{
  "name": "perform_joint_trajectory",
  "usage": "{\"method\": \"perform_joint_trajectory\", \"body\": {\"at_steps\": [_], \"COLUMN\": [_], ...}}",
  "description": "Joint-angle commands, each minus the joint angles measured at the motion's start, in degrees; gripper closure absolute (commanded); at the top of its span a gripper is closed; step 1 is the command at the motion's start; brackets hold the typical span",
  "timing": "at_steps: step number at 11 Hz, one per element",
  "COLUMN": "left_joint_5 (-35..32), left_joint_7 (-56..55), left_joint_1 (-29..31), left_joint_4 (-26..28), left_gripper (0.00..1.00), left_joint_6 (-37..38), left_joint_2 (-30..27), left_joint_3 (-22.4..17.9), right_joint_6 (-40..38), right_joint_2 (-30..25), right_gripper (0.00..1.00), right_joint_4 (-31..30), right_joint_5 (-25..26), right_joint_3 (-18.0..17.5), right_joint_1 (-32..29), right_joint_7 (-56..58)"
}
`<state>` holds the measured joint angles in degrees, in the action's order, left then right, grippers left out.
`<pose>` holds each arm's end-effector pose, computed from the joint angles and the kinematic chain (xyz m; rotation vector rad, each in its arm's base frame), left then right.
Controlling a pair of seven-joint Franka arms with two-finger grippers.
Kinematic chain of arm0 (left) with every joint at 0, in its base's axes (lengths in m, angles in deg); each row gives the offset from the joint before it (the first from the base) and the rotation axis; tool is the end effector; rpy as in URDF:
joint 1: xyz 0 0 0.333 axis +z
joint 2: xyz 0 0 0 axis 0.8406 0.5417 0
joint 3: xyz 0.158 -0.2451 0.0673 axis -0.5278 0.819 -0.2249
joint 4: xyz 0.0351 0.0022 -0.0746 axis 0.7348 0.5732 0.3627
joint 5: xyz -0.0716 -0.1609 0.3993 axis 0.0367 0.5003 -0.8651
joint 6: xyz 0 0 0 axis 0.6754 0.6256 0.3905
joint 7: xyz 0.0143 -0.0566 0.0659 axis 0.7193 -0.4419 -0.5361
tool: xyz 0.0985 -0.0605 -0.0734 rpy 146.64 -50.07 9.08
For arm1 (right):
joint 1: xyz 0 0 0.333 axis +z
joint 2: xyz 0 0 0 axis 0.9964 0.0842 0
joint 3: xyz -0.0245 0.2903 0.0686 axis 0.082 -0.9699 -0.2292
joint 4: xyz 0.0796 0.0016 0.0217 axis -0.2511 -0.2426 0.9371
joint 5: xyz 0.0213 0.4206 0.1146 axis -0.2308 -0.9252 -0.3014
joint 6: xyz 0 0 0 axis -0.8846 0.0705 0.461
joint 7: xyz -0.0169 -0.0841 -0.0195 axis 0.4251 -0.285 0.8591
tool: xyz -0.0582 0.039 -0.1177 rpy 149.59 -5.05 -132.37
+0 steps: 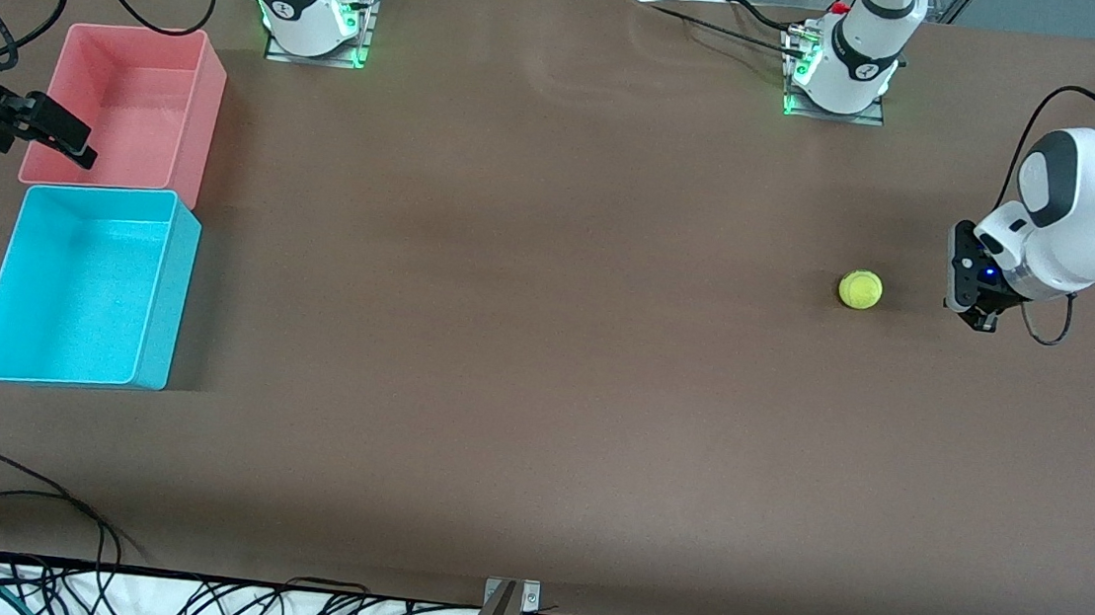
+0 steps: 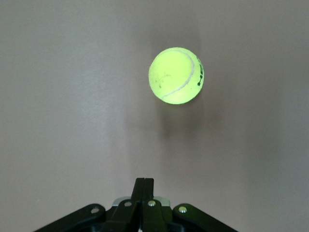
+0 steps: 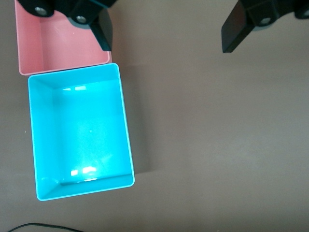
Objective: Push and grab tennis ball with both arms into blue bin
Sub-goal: 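Push the tennis ball with the left gripper toward the cyan bin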
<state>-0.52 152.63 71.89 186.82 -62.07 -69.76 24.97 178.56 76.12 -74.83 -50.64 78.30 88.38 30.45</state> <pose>0.5274 0.1102 0.2033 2.1534 -2.2594 -0.1229 0.6018 -0.0079 0.5590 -3.1323 0.1637 -0.0288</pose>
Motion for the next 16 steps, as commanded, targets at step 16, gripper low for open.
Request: {"method": "perform_joint_trajectory", "body": {"at_steps": [16], "left_joint_5": [-4.1], "left_joint_7": [-5.1], "left_joint_1": [5.7], "left_joint_4": [14.8], "left_gripper": [1.0], "left_joint_6": [-24.7], "left_joint_2": [6.7], "left_joint_3": [3.7], "right_joint_6": [-0.4], "right_joint_2": [0.5], "right_gripper": [0.0], "right_joint_4": [1.1], "right_joint_5": [-1.1], "right_joint_3": [-0.1], "right_joint_1": [0.1], "right_joint_7": [0.3]}}
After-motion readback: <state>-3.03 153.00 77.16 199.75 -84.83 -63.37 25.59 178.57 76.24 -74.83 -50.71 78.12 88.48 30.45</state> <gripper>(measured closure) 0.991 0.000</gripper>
